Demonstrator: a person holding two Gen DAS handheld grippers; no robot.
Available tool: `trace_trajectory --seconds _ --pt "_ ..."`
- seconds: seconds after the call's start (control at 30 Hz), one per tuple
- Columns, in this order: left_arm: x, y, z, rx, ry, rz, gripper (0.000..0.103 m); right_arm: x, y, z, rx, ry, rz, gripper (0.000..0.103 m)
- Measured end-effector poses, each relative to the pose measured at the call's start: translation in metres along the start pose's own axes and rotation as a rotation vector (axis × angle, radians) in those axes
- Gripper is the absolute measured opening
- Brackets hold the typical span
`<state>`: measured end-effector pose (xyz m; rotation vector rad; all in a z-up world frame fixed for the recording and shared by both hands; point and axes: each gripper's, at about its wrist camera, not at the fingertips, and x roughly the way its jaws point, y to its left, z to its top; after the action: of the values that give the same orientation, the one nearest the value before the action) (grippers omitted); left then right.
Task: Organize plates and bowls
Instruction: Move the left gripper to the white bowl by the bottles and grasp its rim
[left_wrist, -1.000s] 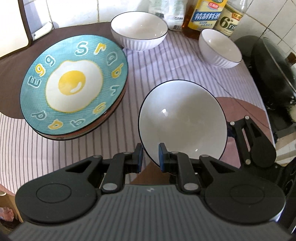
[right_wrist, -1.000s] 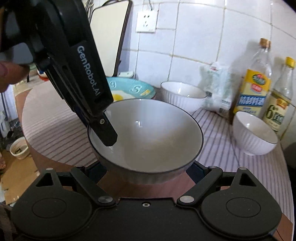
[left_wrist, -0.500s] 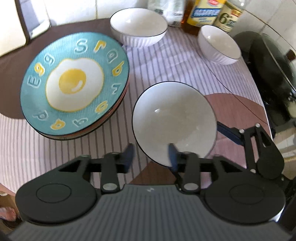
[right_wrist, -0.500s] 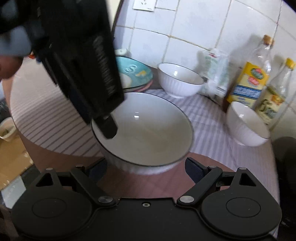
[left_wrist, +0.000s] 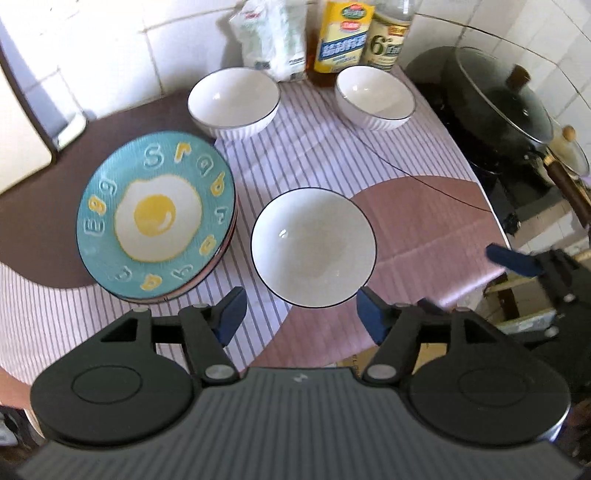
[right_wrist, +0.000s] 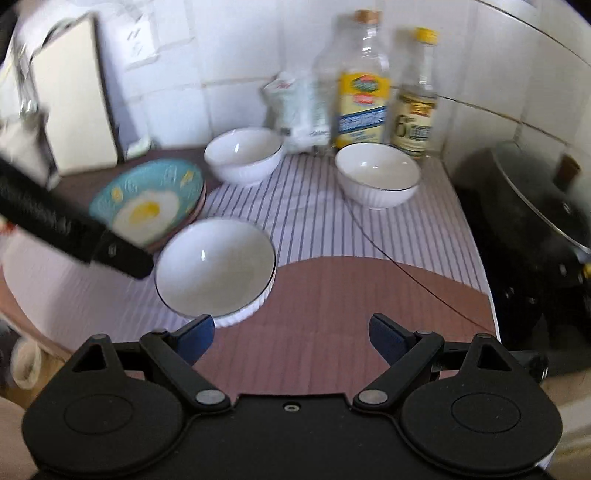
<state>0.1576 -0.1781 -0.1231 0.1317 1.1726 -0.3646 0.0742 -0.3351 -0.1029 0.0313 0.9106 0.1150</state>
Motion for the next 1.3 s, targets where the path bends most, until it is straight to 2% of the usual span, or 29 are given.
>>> trace_trajectory --seconds 0.17,0.4,0.5,0.57,0.77,0.9,0.97,1.03,1.1,1.23,1.3 --pt "-0.014 -0.002 0.003 0.056 -0.002 0.008 0.068 -0.034 -0.007 0.007 0.061 -0.061 -0.03 0.093" --pt "-0.03 -0.002 0.005 0.062 -0.009 -0.002 0.074 -0.062 -0.025 0.02 0.193 -0.113 0.072 0.089" --pt "-0.033 -0.004 0.012 0.046 -0.032 -0.008 0.075 -0.066 -0.032 0.027 0.201 -0.128 0.102 0.088" --pt "-0.037 -0.005 0.021 0.011 -0.058 0.015 0.075 -0.067 -0.039 0.032 0.212 -0.142 0.133 0.082" --pt "-0.044 -0.012 0.06 -0.049 -0.142 -0.005 0.08 -0.062 -0.067 0.058 0.219 -0.171 0.157 0.077" --pt "-0.033 -0.021 0.085 -0.09 -0.198 0.005 0.084 -0.044 -0.091 0.083 0.232 -0.183 0.168 0.071" --pt "-0.019 -0.027 0.098 -0.082 -0.161 -0.023 0.085 -0.029 -0.103 0.093 0.235 -0.176 0.177 0.061" --pt "-0.009 -0.033 0.108 -0.095 -0.146 -0.054 0.085 -0.01 -0.116 0.102 0.246 -0.17 0.186 0.061" --pt "0.001 -0.04 0.115 -0.106 -0.147 -0.036 0.085 0.01 -0.128 0.108 0.259 -0.152 0.176 0.057" --pt "0.03 -0.043 0.129 -0.161 -0.15 -0.018 0.085 0.052 -0.149 0.12 0.268 -0.118 0.171 0.057" --pt "0.046 -0.042 0.135 -0.19 -0.153 0.0 0.081 0.07 -0.157 0.124 0.266 -0.093 0.171 0.055"
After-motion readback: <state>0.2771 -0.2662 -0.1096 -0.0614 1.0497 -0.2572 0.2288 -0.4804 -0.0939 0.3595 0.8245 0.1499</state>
